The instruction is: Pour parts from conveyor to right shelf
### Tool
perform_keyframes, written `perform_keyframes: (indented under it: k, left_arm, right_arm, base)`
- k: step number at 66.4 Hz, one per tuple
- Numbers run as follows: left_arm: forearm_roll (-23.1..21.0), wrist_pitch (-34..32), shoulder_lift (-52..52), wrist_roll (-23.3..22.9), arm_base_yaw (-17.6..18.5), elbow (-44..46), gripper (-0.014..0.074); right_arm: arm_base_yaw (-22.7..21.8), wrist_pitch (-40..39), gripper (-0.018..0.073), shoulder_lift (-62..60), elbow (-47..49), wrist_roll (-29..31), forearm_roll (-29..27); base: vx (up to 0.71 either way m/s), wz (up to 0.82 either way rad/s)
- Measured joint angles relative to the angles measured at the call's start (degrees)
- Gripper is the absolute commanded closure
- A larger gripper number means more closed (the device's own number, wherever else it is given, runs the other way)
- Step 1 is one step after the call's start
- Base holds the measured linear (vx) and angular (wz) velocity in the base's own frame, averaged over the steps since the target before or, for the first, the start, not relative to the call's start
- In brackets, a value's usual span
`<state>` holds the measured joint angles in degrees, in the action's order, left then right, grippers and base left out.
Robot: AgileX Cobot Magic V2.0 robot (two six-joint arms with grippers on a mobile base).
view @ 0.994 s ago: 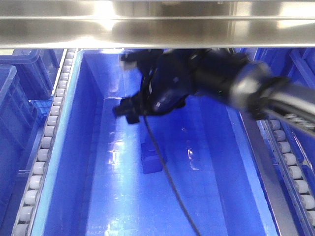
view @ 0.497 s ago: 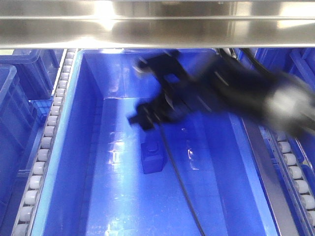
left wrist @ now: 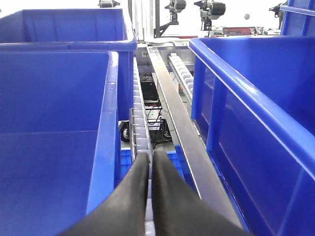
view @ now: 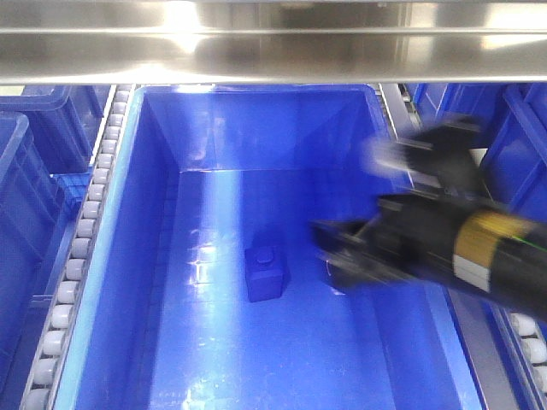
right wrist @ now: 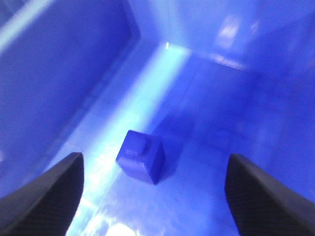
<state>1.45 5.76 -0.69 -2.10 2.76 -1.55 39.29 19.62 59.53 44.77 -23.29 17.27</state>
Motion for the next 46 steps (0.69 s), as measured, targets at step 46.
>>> perform_keyframes:
  k: [46]
  left_arm:
    - [0.0,0.0,0.0,0.0,0.0,0.0,0.0603]
  right_arm:
    - [-25.0,2.7,0.0003,-12.9,-5.1,-6.9,9.0]
  base:
    - [0.00,0.00]
